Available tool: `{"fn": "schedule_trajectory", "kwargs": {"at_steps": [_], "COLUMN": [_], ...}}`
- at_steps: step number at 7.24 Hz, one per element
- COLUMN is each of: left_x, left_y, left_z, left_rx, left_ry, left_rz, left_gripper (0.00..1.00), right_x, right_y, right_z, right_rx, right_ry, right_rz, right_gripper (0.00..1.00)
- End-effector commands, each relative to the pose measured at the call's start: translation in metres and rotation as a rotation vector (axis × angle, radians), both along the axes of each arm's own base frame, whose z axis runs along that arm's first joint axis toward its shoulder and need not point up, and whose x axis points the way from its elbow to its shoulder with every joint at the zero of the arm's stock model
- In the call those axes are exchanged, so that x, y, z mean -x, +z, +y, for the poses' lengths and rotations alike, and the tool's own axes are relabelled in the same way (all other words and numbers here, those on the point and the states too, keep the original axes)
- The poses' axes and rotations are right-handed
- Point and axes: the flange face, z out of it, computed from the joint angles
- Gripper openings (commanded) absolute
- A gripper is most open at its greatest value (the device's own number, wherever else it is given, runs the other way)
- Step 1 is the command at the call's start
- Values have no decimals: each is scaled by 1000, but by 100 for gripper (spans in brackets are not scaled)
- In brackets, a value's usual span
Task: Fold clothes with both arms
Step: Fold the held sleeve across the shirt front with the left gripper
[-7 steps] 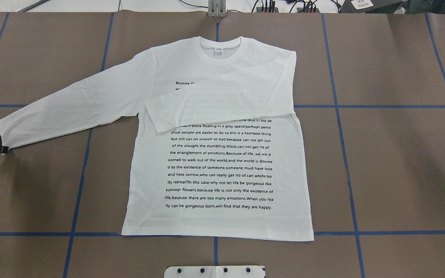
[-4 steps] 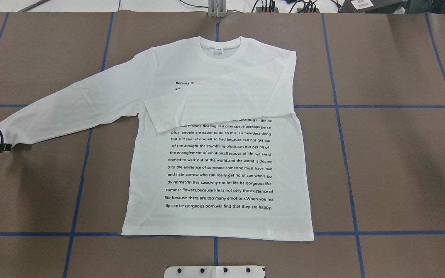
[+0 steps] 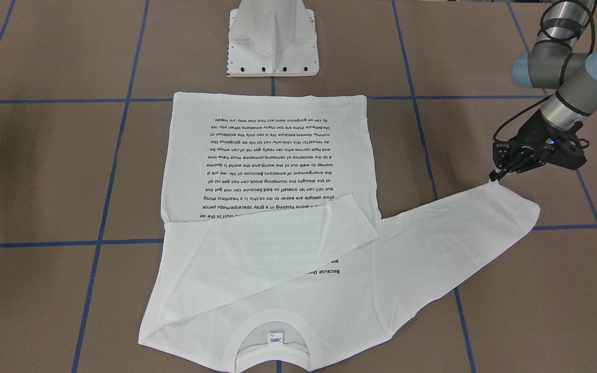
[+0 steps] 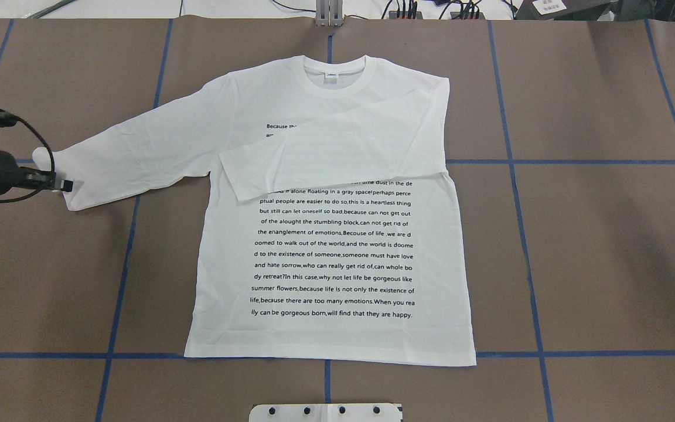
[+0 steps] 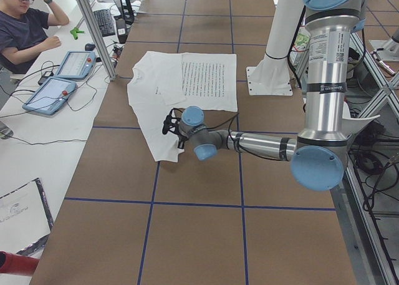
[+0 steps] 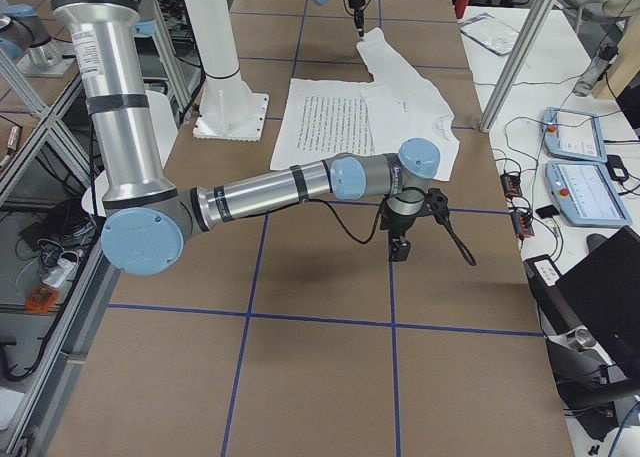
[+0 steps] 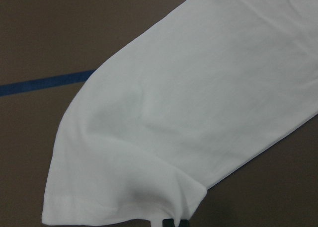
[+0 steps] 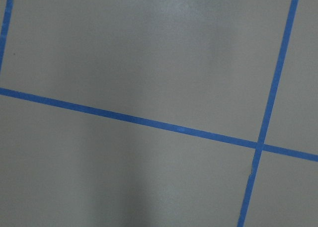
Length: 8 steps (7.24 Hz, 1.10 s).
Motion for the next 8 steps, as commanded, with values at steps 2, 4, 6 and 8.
{"fn": "schedule_trajectory", "kwargs": {"at_steps": [2,4,6,8], "left_x": [-68,-112,-152,-212], "left_y": [-165,-242,-309,-366], "left_z": [-94,-136,-144,-123], "left_rx": [139,274,292,348], "left_ry": [-14,-89,-80,-62], "left_rz": [-53,-7,40,92], "left_gripper": [0,0,0,0], "right_x": [1,0,-3,-8], "right_y": [-2,-3,-3,-1], "right_z": [0,-1,-1,0], "right_rx": [3,3,3,7], "right_ry": [2,6,10,18], "right_rz": [-13,-15,-16,-16], "right_gripper": [100,100,100,100]}}
